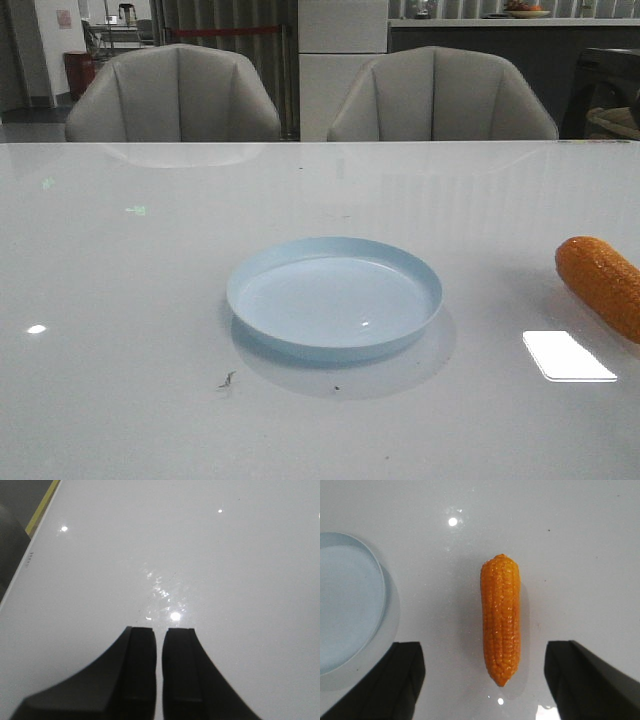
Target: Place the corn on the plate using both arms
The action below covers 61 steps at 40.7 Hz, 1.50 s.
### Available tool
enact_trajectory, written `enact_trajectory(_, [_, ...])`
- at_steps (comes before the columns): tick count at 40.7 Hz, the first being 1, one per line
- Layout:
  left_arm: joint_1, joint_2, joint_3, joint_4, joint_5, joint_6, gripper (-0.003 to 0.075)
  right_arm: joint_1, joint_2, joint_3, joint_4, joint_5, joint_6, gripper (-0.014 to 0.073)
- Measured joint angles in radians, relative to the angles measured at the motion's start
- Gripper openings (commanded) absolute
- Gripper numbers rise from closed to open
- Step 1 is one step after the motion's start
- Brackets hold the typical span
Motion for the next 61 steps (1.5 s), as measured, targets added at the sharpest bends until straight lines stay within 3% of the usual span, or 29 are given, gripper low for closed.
enact_trajectory(10, [0.0,0.004,0.002,0.051,0.051,-0.001,0.0159,0.0,0.238,-0.12,-0.004,0.02,-0.059,0.0603])
enact_trajectory(23, [0.0,0.018,0.002,0.068,0.053,-0.006,0.0158,0.0,0.43,-0.14,-0.005,0.02,-0.063,0.0603])
enact_trajectory(45, [0.0,0.018,0.002,0.069,0.053,-0.007,0.0158,0.0,0.513,-0.142,-0.005,0.0,-0.071,0.0597])
enact_trajectory(51, [0.0,0.018,0.002,0.069,0.053,-0.007,0.0158,0.0,0.529,-0.144,-0.005,0.0,-0.073,0.0491])
enact_trajectory(58, [0.0,0.018,0.002,0.069,0.055,-0.007,0.0158,0.0,0.531,-0.146,-0.005,0.0,-0.084,0.0277])
enact_trajectory(61, [0.0,0.018,0.002,0.069,0.055,-0.007,0.0158,0.0,0.531,-0.146,-0.005,0.0,-0.103,0.0265])
